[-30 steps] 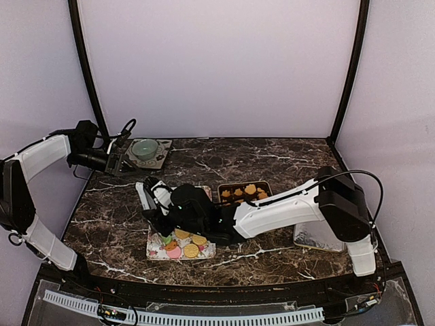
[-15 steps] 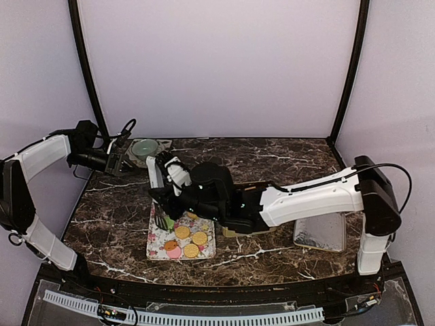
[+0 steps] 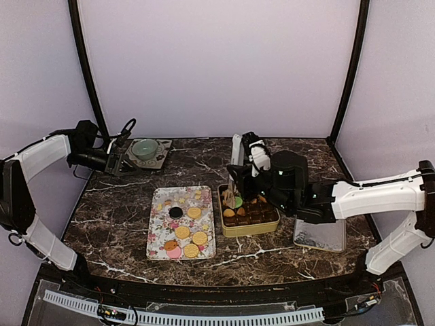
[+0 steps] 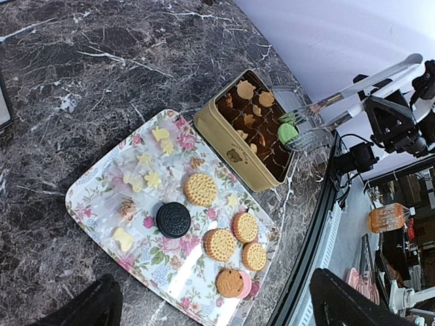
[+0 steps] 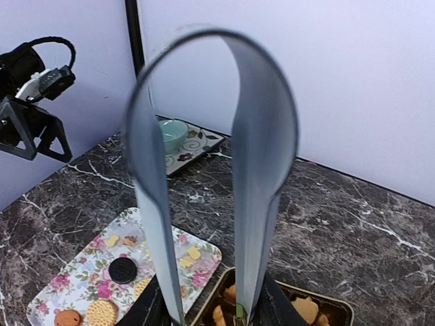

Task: Pack the cookies
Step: Place the fake cookies in the empty pocket of the box.

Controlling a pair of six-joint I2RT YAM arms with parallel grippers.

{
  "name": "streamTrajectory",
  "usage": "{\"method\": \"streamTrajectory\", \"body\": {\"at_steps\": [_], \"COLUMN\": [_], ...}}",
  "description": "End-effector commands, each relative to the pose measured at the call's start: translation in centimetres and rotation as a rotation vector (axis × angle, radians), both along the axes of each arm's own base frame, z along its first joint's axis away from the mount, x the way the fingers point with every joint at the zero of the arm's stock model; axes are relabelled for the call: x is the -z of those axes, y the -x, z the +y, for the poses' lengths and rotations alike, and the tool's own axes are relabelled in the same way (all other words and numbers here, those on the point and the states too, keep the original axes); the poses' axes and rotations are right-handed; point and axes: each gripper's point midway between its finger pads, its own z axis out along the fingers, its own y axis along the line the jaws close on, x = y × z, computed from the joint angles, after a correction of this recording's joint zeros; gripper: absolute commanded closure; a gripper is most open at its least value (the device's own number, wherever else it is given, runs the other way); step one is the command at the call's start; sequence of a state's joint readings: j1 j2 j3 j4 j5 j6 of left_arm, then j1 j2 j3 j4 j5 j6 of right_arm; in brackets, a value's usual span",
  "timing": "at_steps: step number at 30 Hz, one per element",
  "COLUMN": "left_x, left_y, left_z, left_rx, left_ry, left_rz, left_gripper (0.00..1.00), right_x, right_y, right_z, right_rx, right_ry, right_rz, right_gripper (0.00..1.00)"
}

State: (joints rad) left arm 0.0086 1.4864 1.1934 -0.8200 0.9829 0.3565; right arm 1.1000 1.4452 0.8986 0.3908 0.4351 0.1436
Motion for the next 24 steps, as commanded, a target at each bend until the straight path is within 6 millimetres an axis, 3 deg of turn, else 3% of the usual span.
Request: {"method": "streamTrajectory", "body": {"at_steps": [1,6,20,24], "left_x": [-0.7,-0.9,-0.4,-0.4], "left_y": [0.5,0.4,0.5,0.5], "left_z": [-0.1,-0.1,0.0,0.0], "left_rx": [0.004,0.004,0.003,0.003], "left_ry": [0.021,0.021,0.016,0.018], "left_rz": [-0.009,-0.013,-0.002,-0.001], "left_gripper": [0.01,0.01,0.01,0.01], "right_x": [0.2,1.3,3.2,3.3], "right_y": [-1.3,-2.2,-3.7,-3.8], "right_z": [-4.3,-6.1,-7.3,-7.2], "right_rx": [0.119,0.159,0.198,0.191], "right_ry": [-0.037,-0.027,0.006,0.007], "right_rz": [0.008,0.027,0.043,0.047], "right_gripper": [0.63,0.63,0.63,0.57]}}
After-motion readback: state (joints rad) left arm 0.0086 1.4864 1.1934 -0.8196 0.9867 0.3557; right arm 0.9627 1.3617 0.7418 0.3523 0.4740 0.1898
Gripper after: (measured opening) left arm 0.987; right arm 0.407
